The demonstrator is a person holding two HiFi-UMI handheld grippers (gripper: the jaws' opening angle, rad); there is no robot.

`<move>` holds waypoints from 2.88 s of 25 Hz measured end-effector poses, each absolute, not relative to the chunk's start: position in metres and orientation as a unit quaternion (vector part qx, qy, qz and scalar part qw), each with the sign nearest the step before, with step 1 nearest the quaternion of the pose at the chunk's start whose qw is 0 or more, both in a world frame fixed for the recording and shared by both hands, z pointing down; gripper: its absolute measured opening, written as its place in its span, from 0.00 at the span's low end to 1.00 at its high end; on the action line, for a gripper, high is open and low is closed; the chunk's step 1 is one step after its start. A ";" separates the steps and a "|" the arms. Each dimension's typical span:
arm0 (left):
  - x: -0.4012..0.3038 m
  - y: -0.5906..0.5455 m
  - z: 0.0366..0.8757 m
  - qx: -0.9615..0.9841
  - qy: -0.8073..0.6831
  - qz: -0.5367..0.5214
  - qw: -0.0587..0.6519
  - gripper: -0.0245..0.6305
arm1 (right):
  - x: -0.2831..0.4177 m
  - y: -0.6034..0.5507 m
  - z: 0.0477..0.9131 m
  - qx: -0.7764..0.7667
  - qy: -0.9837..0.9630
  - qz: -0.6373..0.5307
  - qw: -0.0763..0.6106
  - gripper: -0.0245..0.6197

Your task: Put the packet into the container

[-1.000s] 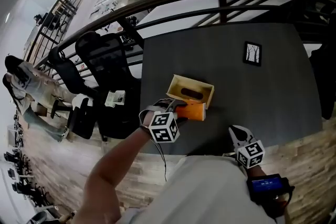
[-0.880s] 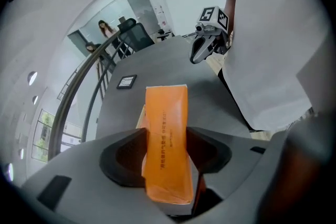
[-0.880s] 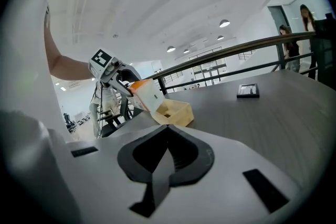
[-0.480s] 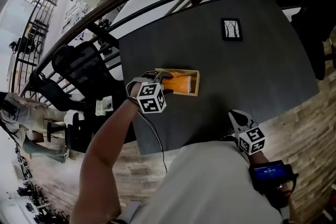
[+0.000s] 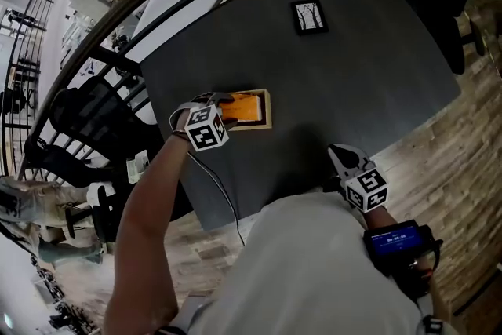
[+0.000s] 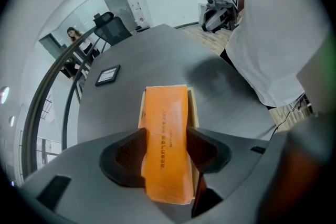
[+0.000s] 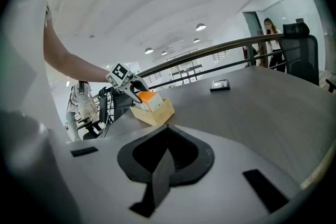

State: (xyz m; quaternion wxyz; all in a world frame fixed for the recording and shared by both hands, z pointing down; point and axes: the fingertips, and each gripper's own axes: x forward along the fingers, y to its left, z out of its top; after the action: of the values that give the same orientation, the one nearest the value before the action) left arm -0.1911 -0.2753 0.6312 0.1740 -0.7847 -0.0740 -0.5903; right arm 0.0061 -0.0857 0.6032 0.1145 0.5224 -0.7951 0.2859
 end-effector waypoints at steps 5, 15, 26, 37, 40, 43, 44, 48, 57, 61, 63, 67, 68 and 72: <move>-0.187 -0.278 0.651 -0.774 -0.099 -0.602 0.168 0.41 | 0.017 -0.079 0.608 0.537 -0.781 0.295 0.117 0.05; -0.197 -0.276 0.667 -0.766 -0.110 -0.618 0.140 0.42 | 0.024 -0.074 0.608 0.549 -0.772 0.299 0.117 0.05; -0.197 -0.276 0.658 -0.768 -0.090 -0.618 0.141 0.44 | 0.028 -0.066 0.607 0.546 -0.775 0.295 0.119 0.05; -0.198 -0.287 0.604 -0.839 0.085 -0.530 0.090 0.43 | 0.016 -0.093 0.592 0.500 -0.811 0.275 0.130 0.05; -0.187 -0.271 0.595 -0.861 0.123 -0.488 0.072 0.39 | 0.012 -0.107 0.589 0.483 -0.825 0.263 0.132 0.05; -0.173 -0.252 0.585 -0.880 0.150 -0.448 0.058 0.36 | 0.006 -0.122 0.580 0.465 -0.839 0.249 0.133 0.05; -0.170 -0.244 0.581 -0.884 0.158 -0.436 0.055 0.36 | 0.003 -0.125 0.578 0.459 -0.843 0.245 0.133 0.05; -0.159 -0.213 0.564 -0.900 0.195 -0.388 0.037 0.36 | -0.007 -0.132 0.567 0.436 -0.860 0.227 0.136 0.05; -0.163 -0.172 0.557 -0.907 0.286 -0.307 -0.044 0.29 | -0.032 -0.146 0.546 0.366 -0.902 0.183 0.140 0.05; -0.158 -0.131 0.562 -0.906 0.308 -0.278 -0.078 0.16 | -0.047 -0.135 0.540 0.333 -0.917 0.170 0.141 0.05; -0.154 -0.114 0.562 -0.907 0.325 -0.249 -0.099 0.09 | -0.055 -0.130 0.541 0.316 -0.923 0.165 0.144 0.05; -0.139 -0.085 0.568 -0.905 0.346 -0.194 -0.154 0.05 | -0.050 -0.112 0.547 0.308 -0.923 0.175 0.153 0.05; -0.138 -0.082 0.571 -0.903 0.349 -0.190 -0.160 0.05 | -0.048 -0.110 0.549 0.309 -0.921 0.180 0.154 0.05; -0.158 -0.081 0.574 -0.895 0.368 -0.196 -0.158 0.05 | -0.053 -0.107 0.556 0.310 -0.922 0.177 0.152 0.05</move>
State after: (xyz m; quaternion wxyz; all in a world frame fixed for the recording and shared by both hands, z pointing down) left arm -0.1575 -0.0814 0.5740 -0.1577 -0.8950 0.3683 -0.1962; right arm -0.0528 -0.1067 0.5559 0.1522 0.3097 -0.9216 0.1775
